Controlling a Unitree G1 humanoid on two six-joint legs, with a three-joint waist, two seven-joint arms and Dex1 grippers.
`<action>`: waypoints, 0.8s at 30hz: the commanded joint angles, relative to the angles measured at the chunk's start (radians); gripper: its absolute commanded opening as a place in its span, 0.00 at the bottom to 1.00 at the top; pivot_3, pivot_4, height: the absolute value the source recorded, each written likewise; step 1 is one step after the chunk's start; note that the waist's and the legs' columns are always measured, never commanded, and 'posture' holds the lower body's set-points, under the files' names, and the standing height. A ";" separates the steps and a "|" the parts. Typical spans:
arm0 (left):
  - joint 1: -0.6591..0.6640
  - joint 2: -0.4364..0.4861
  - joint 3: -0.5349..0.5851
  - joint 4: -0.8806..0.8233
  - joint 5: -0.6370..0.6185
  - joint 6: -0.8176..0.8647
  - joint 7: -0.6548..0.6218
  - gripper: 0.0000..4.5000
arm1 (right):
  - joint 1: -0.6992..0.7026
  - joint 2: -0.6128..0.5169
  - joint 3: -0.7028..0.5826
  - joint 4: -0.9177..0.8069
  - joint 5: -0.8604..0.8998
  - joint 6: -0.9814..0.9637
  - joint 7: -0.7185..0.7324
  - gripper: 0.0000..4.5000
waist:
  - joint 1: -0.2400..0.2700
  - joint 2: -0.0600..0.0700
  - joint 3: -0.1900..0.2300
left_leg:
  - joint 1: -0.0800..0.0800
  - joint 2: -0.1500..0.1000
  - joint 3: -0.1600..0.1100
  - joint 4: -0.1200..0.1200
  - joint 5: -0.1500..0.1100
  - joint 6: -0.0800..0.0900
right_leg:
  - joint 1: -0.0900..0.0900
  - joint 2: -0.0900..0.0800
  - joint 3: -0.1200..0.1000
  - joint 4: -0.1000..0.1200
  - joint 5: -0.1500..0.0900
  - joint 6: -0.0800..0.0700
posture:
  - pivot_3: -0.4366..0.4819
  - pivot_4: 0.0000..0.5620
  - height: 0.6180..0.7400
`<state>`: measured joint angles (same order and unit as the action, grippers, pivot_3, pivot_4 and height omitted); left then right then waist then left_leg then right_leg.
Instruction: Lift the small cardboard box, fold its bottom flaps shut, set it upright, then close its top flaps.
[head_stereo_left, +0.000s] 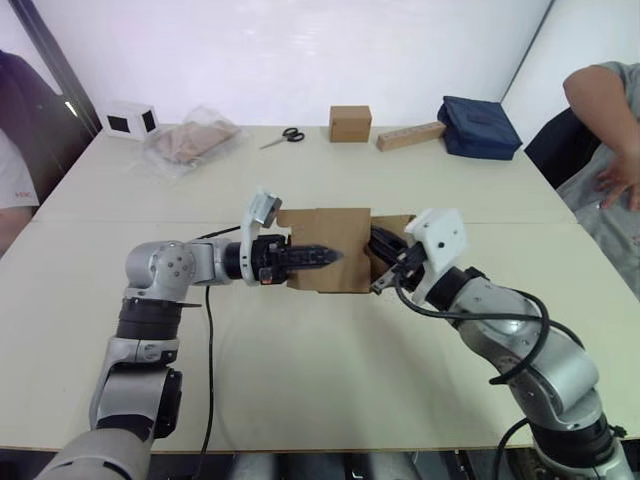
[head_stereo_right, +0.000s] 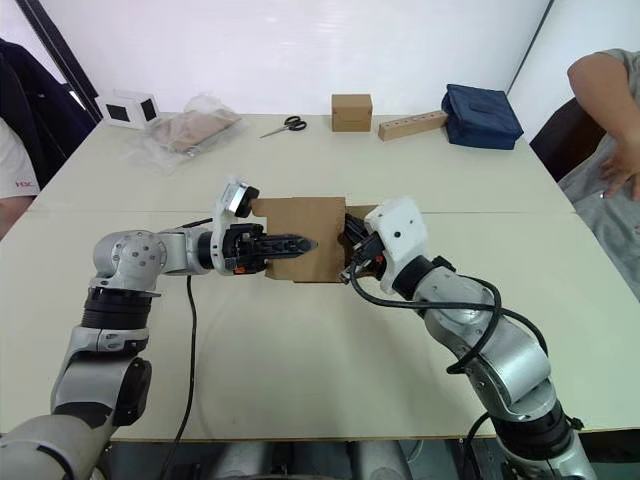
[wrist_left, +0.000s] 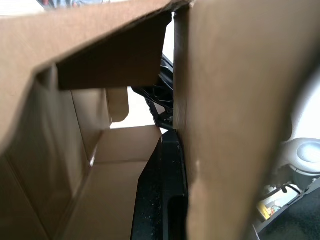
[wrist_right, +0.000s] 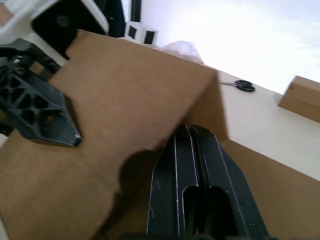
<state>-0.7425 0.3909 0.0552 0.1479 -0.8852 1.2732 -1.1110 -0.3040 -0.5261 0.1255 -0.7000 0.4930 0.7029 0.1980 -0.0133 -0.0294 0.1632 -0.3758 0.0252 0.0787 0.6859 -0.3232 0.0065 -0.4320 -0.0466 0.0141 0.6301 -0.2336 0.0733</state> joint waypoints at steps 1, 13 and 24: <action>-0.004 0.002 -0.004 -0.023 -0.020 -0.014 -0.012 0.01 | -0.026 0.014 -0.003 -0.011 -0.027 -0.012 0.020 0.00 | 0.000 0.000 0.000 | 0.000 0.000 0.000 0.000 0.000 0.000 | 0.000 0.000 0.000 0.000 0.000 0.000 | 0.48 0.27 1.00; -0.065 0.015 0.019 0.078 0.012 -0.082 -0.002 0.01 | 0.097 -0.018 -0.289 -0.180 0.081 0.097 0.017 0.00 | 0.001 0.000 0.000 | -0.001 -0.001 0.000 0.000 0.000 0.000 | 0.000 -0.001 0.000 0.000 0.000 0.000 | 0.48 0.27 1.00; -0.129 -0.007 0.038 0.144 0.008 -0.094 0.013 0.01 | 0.411 0.087 -0.355 -0.336 0.254 0.123 -0.072 0.00 | -0.002 0.000 0.000 | 0.000 0.000 0.000 -0.001 0.000 0.000 | 0.000 0.000 0.000 0.000 0.000 0.000 | 0.48 0.27 1.00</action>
<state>-0.8451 0.3866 0.0636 0.3042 -0.8598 1.1888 -1.0973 0.0994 -0.4499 -0.2446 -1.0036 0.7555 0.8533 0.1344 -0.0150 -0.0294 0.1632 -0.3752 0.0252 0.0799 0.6845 -0.3233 0.0065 -0.4319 -0.0466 0.0148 0.6296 -0.2336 0.0734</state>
